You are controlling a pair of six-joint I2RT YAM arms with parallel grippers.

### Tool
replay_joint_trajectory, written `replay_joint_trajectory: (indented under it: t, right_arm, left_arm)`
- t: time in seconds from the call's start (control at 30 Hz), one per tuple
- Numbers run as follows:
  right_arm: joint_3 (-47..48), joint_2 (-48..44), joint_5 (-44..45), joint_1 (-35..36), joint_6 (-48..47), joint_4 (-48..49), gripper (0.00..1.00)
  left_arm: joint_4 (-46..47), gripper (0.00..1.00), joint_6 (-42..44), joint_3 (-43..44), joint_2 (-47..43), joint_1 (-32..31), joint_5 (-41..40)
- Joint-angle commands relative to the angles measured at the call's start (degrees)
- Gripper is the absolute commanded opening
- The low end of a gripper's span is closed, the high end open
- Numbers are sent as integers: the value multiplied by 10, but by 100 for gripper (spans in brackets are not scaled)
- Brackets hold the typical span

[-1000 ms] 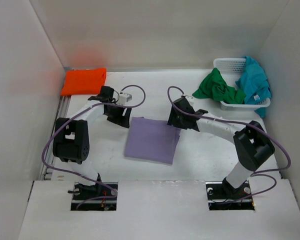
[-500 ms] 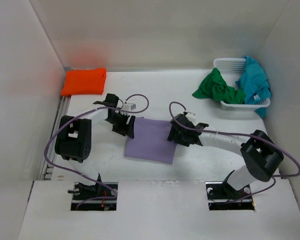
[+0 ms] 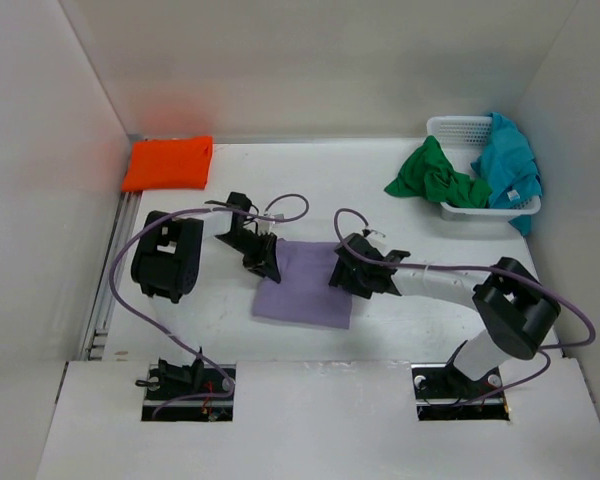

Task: Fold and stack the t-shirts
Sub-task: Put the neatly folded tshirt into the corner of the board with the left arm

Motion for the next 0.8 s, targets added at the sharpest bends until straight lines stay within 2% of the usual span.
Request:
replay_joint_trajectory:
  t: [0.0, 0.2, 0.33, 0.47, 0.77]
  right_arm:
    - [-17, -21, -1, 3, 14, 14, 64]
    - [-60, -99, 11, -15, 14, 3, 64]
    - [-87, -164, 26, -40, 12, -9, 64]
    - [-106, -229, 37, -70, 6, -27, 64]
    - [-150, -342, 45, -118, -5, -58, 64]
  left_arm:
    - [-25, 1, 19, -4, 45, -7, -38]
    - [-15, 0, 8, 50, -62, 8, -66]
    - [22, 0, 18, 100, -110, 7, -219]
    - [50, 0, 49, 155, -100, 19, -311]
    - [99, 0, 107, 299, -22, 47, -448]
